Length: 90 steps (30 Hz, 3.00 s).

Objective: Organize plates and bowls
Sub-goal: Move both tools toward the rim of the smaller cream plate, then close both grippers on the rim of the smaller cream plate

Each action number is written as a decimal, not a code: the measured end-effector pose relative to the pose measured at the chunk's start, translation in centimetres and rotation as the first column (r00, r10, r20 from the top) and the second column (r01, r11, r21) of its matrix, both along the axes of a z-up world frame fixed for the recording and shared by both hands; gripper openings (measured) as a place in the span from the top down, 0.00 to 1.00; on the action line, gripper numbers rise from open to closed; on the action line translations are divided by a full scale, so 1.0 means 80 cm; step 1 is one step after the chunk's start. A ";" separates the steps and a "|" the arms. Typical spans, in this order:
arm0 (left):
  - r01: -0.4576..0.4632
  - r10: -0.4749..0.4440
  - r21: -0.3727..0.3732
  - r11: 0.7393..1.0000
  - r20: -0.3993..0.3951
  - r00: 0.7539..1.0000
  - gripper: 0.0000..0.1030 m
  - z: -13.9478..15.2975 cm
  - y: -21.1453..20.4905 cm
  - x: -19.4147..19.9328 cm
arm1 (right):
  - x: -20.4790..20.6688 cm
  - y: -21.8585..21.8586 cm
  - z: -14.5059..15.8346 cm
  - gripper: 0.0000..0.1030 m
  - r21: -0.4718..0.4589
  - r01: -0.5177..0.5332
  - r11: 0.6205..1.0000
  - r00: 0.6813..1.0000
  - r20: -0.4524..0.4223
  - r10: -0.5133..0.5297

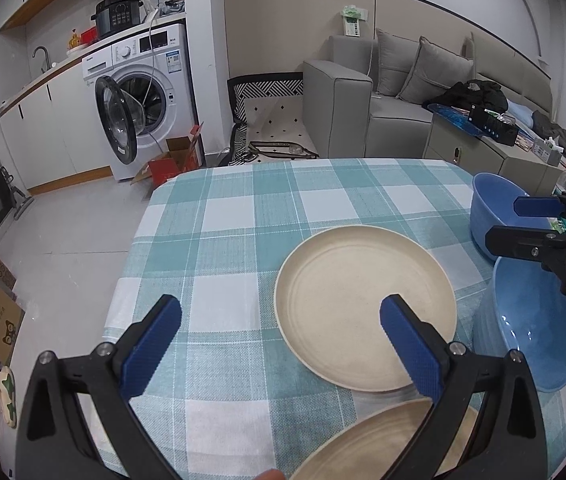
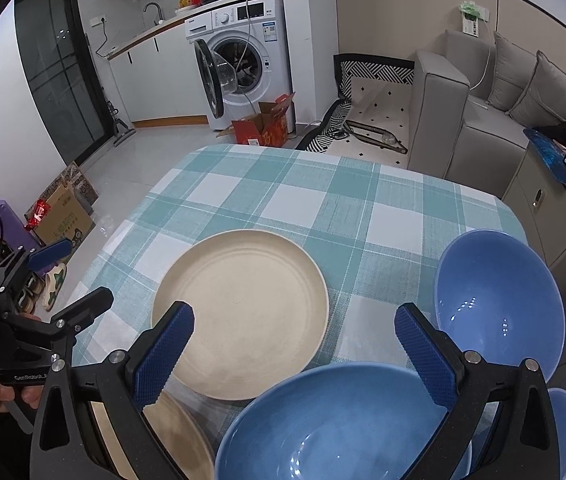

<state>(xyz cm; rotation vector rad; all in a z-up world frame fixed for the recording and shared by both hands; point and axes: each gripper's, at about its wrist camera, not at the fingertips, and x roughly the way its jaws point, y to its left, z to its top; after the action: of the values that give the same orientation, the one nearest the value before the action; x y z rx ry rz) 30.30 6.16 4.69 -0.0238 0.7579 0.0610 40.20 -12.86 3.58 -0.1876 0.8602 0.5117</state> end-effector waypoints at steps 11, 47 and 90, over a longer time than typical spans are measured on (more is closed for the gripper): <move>-0.004 0.004 -0.006 1.000 -0.037 0.999 0.02 -0.019 0.003 0.021 | 0.027 0.009 -0.027 0.01 -0.055 0.000 0.998 0.999 -0.048 -0.002; -0.001 0.000 -0.002 1.000 -0.178 0.984 0.02 -0.082 0.004 0.062 | 0.081 0.046 -0.110 0.04 -0.229 -0.085 0.970 0.970 -0.242 0.028; 0.012 -0.023 -0.042 0.999 -0.279 0.960 0.39 -0.104 0.014 0.076 | 0.100 0.054 -0.143 0.47 -0.266 -0.115 0.957 0.955 -0.296 0.032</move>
<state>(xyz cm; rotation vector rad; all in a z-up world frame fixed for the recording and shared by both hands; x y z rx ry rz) 36.40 7.26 -3.60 -0.0472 1.0425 0.0328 48.23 -8.52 -7.89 -0.4140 1.2173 0.4925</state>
